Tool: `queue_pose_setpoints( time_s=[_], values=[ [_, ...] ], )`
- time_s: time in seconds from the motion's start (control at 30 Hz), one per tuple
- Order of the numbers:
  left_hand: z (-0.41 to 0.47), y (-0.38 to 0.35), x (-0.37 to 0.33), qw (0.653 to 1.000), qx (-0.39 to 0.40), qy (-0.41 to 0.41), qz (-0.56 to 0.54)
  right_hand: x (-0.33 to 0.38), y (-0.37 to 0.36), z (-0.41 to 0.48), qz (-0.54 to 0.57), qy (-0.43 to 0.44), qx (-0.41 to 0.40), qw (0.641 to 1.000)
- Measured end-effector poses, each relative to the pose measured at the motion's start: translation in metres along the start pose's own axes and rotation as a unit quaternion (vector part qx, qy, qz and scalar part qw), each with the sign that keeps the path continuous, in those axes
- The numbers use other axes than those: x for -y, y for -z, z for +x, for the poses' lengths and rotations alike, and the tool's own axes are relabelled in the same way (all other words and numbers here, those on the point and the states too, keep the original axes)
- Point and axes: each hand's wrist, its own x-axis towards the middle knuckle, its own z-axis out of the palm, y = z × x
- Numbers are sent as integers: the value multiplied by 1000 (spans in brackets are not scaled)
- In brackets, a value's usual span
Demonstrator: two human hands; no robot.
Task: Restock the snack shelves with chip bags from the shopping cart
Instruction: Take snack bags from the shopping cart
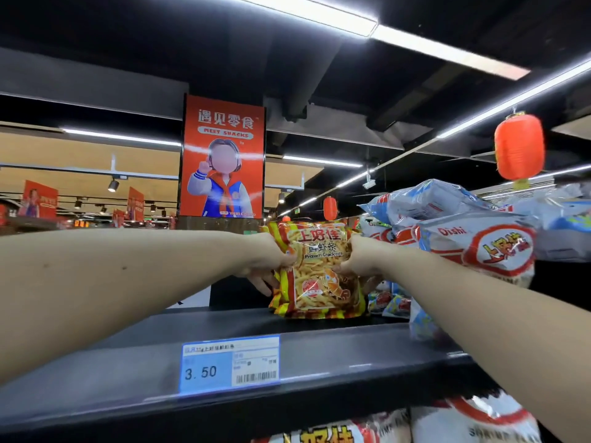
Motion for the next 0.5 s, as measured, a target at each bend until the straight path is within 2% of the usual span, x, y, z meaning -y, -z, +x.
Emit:
queue_pose_setpoints(
  time_s=[0.17, 0.3, 0.4, 0.5],
  values=[
    [8, -5, 1, 991, -79, -24, 105, 0, -4, -1, -83, 33, -47, 995],
    [-5, 4, 0, 962, -127, -40, 239, 2, -6, -2, -42, 61, -101, 992],
    [-25, 17, -7, 948, -161, -87, 259, 6, 2, -7, -20, 127, -180, 975],
    [-44, 24, -15, 932, -197, -111, 283, 15, 8, -16, -54, 178, -184, 965]
  ],
)
